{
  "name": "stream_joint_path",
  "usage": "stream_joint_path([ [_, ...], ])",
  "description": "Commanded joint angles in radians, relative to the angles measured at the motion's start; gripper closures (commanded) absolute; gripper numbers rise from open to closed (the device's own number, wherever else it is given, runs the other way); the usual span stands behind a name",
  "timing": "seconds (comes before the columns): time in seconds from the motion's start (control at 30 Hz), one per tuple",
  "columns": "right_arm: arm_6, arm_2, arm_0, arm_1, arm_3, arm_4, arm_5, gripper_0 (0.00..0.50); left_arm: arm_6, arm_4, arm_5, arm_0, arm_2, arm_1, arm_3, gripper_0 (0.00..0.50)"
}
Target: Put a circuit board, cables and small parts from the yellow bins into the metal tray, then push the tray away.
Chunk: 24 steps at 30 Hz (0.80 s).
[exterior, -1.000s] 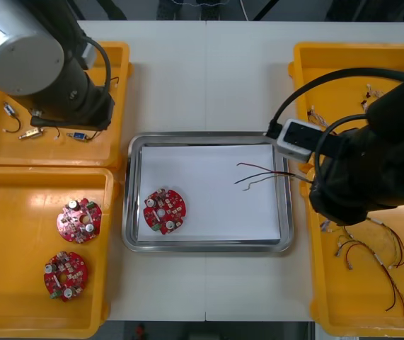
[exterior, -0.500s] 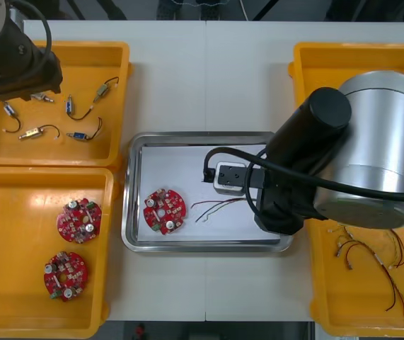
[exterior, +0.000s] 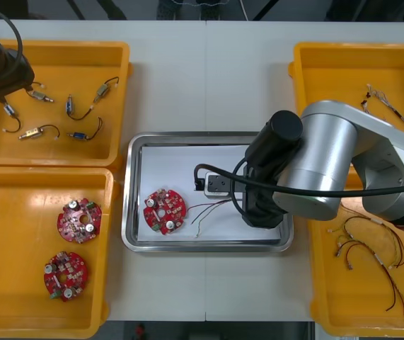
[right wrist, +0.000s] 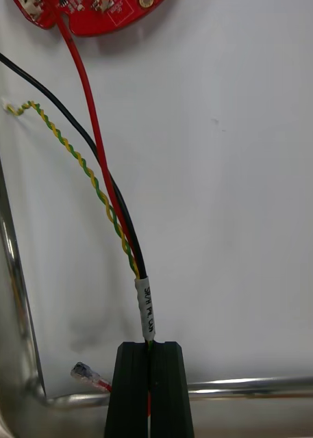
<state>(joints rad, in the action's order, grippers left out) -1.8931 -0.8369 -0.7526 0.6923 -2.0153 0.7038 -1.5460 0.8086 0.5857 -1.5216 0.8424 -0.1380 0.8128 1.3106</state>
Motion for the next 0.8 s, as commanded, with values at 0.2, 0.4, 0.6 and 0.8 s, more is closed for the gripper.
stream_joint_path([
  [0.2, -0.020, -0.113, -0.033, -0.036, 0.098, -0.038, 0.099, 0.500, 0.024, -0.024, 0.094, 0.038, 0.026, 0.032, -0.119, 0.000],
  [0.4, -0.020, -0.117, -0.033, -0.037, 0.101, -0.053, 0.098, 0.500, 0.029, -0.032, 0.133, 0.038, 0.024, 0.016, -0.202, 0.000],
  [0.6, -0.012, -0.114, -0.033, -0.042, 0.096, -0.072, 0.098, 0.050, 0.023, -0.053, 0.198, 0.018, 0.001, 0.005, -0.225, 0.000],
  [0.8, -0.004, -0.108, -0.033, -0.042, 0.078, -0.079, 0.093, 0.000, 0.015, -0.050, 0.330, -0.043, -0.014, 0.000, -0.225, 0.000],
])
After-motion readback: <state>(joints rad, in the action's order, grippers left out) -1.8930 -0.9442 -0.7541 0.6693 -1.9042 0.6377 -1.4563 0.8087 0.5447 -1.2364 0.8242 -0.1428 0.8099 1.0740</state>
